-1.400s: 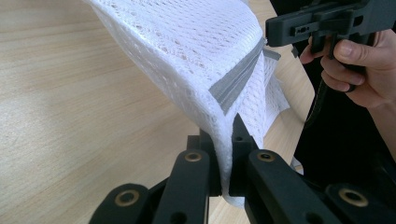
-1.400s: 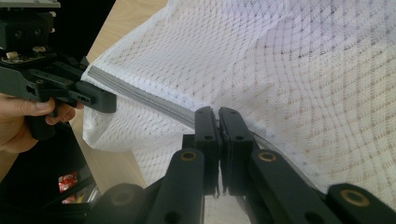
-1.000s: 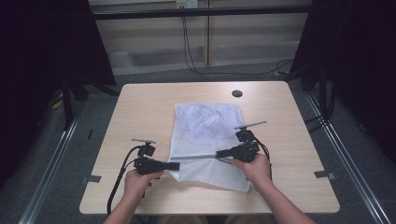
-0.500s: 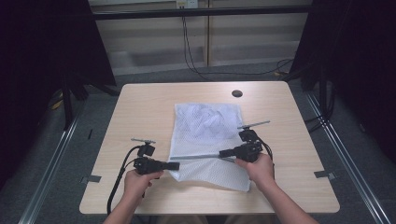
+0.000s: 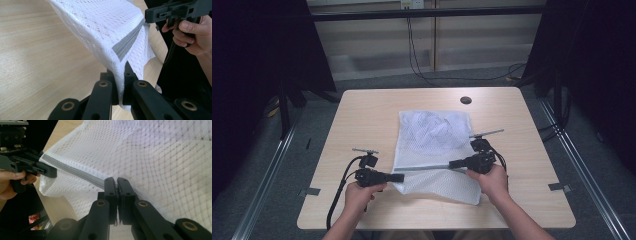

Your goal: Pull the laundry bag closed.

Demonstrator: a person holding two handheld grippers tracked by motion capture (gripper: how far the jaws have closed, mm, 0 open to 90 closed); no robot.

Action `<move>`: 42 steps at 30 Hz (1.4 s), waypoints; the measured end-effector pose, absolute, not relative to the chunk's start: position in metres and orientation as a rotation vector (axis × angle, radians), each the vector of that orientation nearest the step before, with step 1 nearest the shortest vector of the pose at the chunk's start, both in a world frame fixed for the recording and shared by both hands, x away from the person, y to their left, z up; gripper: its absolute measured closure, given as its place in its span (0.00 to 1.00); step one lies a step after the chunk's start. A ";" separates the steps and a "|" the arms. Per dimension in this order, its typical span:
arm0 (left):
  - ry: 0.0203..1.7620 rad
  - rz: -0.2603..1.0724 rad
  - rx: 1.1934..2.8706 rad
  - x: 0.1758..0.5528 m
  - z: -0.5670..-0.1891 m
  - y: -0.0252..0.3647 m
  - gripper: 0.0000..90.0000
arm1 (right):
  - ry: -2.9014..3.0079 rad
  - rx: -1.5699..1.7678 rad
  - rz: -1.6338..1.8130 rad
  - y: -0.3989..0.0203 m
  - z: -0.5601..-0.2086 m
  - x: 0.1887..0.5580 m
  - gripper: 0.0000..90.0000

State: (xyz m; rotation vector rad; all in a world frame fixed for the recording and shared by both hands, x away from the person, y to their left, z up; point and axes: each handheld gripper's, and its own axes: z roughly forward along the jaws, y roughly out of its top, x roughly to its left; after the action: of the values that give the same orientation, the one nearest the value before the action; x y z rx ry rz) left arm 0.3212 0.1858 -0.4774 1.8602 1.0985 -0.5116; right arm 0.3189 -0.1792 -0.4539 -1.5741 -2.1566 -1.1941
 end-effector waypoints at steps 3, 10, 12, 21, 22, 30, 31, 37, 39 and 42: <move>1.098 -0.508 1.862 0.321 -0.477 0.186 0.99 | -2.160 -1.576 -1.193 -0.180 -0.454 0.319 0.97; 1.101 -0.507 1.858 0.321 -0.477 0.186 0.99 | -2.155 -1.583 -1.199 -0.183 -0.455 0.318 0.97; 1.098 -0.504 1.861 0.321 -0.477 0.186 0.99 | -2.157 -1.582 -1.198 -0.183 -0.454 0.318 0.97; 1.099 -0.506 1.862 0.321 -0.477 0.186 0.99 | -2.159 -1.585 -1.192 -0.185 -0.455 0.317 0.97; 1.098 -0.504 1.862 0.321 -0.477 0.186 0.99 | -2.157 -1.588 -1.191 -0.185 -0.455 0.317 0.97; 1.101 -0.504 1.861 0.321 -0.477 0.188 0.99 | -2.164 -1.599 -1.184 -0.188 -0.455 0.317 0.97; 1.100 -0.507 1.862 0.321 -0.477 0.188 0.99 | -2.154 -1.612 -1.183 -0.192 -0.456 0.317 0.97; 1.098 -0.501 1.862 0.322 -0.477 0.187 0.99 | -2.154 -1.607 -1.189 -0.196 -0.456 0.315 0.97; 1.100 -0.507 1.860 0.321 -0.477 0.187 0.99 | -2.154 -1.609 -1.187 -0.196 -0.456 0.314 0.97; 1.102 -0.512 1.856 0.321 -0.477 0.186 0.99 | -2.154 -1.606 -1.191 -0.197 -0.456 0.314 0.97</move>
State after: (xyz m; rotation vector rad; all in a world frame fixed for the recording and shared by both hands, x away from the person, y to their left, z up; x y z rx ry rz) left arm 0.3209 0.1864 -0.4772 1.8556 1.1025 -0.5123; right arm 0.3138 -0.1966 -0.4558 -1.6058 -2.1539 -1.1908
